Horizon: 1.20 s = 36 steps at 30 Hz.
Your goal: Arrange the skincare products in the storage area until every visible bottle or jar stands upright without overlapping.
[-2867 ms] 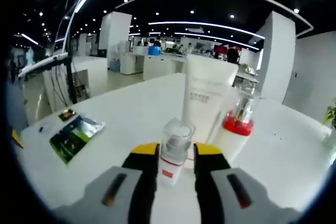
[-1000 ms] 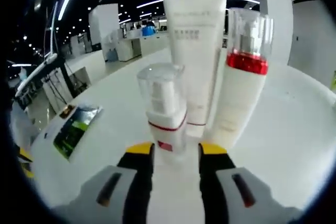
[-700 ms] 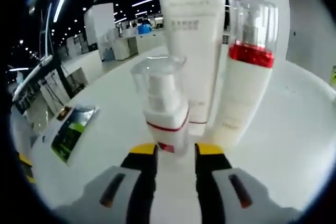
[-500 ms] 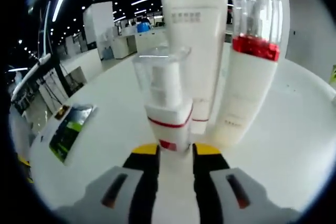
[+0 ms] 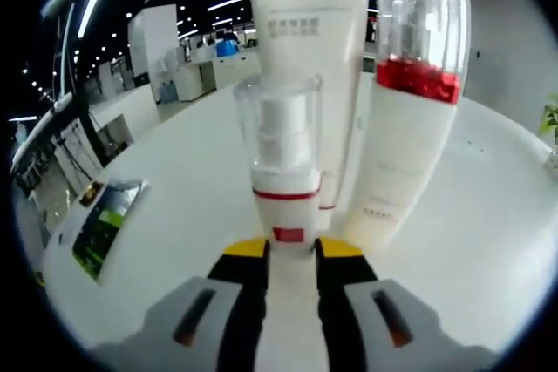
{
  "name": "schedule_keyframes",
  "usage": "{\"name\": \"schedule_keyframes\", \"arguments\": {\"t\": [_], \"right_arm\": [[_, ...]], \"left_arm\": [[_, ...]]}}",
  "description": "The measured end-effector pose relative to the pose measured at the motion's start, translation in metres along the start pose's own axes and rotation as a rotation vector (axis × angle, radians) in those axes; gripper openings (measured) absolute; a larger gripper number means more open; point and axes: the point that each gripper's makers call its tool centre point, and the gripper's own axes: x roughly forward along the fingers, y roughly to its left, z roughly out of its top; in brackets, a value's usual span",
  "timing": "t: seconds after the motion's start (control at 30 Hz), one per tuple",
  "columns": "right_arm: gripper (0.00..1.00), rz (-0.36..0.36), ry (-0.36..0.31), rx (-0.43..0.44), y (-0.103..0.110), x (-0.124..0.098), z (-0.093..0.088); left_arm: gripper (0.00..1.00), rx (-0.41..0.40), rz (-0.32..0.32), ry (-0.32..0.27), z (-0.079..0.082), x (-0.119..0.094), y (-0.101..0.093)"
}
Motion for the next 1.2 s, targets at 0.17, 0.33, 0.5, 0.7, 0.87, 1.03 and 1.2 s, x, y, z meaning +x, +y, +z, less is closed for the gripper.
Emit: {"name": "schedule_keyframes", "arguments": {"t": [0.17, 0.33, 0.5, 0.7, 0.87, 1.03, 1.2], "right_arm": [[0.22, -0.005, 0.000, 0.013, -0.0016, 0.0029, 0.0015], [0.23, -0.007, -0.005, 0.026, -0.0015, 0.0045, 0.0022], [0.24, 0.001, 0.003, 0.043, -0.0007, 0.0046, 0.0006], [0.25, 0.002, 0.009, 0.043, -0.0022, 0.0018, -0.0002], [0.25, 0.001, -0.014, 0.011, -0.0028, -0.0002, 0.0056], [0.23, -0.010, -0.024, 0.023, -0.0056, 0.0005, 0.0089], [0.23, -0.005, -0.023, 0.020, -0.0057, 0.0019, 0.0084]], "left_arm": [[0.23, -0.001, 0.001, 0.001, -0.0002, 0.0000, 0.0002], [0.23, -0.002, 0.000, 0.002, -0.0006, 0.0000, 0.0003], [0.23, -0.002, 0.001, 0.005, -0.0010, 0.0002, 0.0004], [0.23, -0.001, 0.000, 0.003, -0.0008, 0.0000, 0.0002], [0.23, -0.001, -0.003, -0.002, 0.0000, -0.0004, -0.0004], [0.23, -0.002, -0.008, 0.003, -0.0006, -0.0001, -0.0013], [0.23, 0.002, -0.010, 0.008, -0.0014, 0.0005, -0.0020]]}}
